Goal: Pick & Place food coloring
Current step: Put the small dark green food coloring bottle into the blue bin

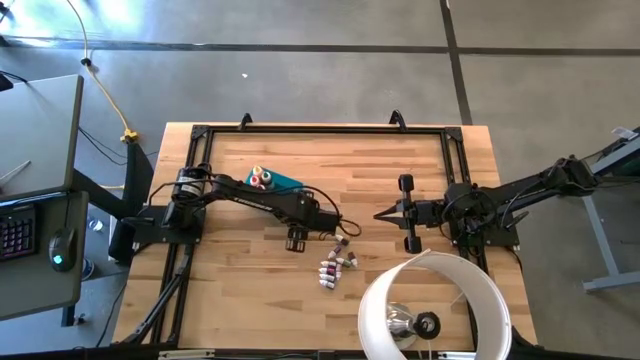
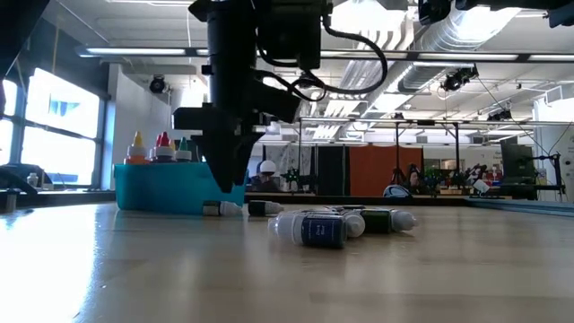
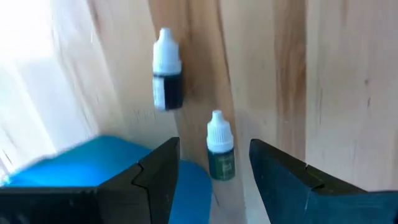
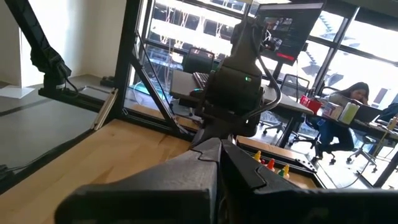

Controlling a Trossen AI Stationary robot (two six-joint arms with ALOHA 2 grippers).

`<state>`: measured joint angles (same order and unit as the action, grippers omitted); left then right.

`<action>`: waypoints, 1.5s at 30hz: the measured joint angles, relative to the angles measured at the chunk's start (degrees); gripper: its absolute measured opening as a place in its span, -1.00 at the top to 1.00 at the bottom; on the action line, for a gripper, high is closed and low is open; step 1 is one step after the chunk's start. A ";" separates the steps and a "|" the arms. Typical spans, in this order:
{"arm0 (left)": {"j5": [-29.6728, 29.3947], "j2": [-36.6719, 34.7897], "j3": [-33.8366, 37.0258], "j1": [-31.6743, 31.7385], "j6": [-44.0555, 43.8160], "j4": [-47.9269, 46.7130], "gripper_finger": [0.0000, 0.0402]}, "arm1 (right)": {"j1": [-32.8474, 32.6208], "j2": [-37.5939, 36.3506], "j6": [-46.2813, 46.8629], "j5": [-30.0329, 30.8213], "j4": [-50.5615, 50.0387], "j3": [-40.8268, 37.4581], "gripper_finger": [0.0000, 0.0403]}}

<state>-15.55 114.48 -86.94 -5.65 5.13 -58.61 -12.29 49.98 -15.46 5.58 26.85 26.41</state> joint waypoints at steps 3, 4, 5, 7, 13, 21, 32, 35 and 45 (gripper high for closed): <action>0.47 0.02 0.00 0.03 2.02 1.31 0.05 | 0.00 0.00 0.00 -0.02 0.00 0.00 0.99; 0.70 0.44 -0.02 0.04 2.12 1.63 0.05 | 0.00 0.00 -0.02 -0.02 0.00 0.00 0.99; 0.74 0.93 -0.04 0.09 2.14 2.19 0.05 | -0.01 0.00 -0.02 -0.02 0.00 0.00 0.99; 0.92 1.81 0.09 0.39 2.15 0.69 0.05 | 0.00 0.00 -0.02 -0.02 -0.02 0.00 0.99; 0.29 5.01 -0.06 0.42 2.76 -0.58 0.05 | 0.00 -0.07 -0.02 -0.02 -0.04 0.00 0.99; 0.26 5.27 0.09 0.39 2.73 -1.18 0.05 | 0.00 -0.08 -0.02 -0.02 0.05 0.00 0.99; 1.48 5.39 -0.26 0.33 0.74 -1.54 0.59 | 0.00 -0.09 -0.02 -0.04 0.18 0.00 0.99; 1.06 5.60 -1.74 0.42 -1.20 -1.82 0.75 | 0.00 -0.09 -0.02 -0.02 0.24 0.00 0.99; -13.63 5.57 -14.58 -0.14 -6.39 -19.41 0.72 | 0.00 -0.09 -0.02 -0.02 0.04 0.00 0.99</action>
<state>-29.18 120.05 -101.52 -5.79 -1.26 -78.02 -12.30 49.89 -15.49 5.56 26.89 26.41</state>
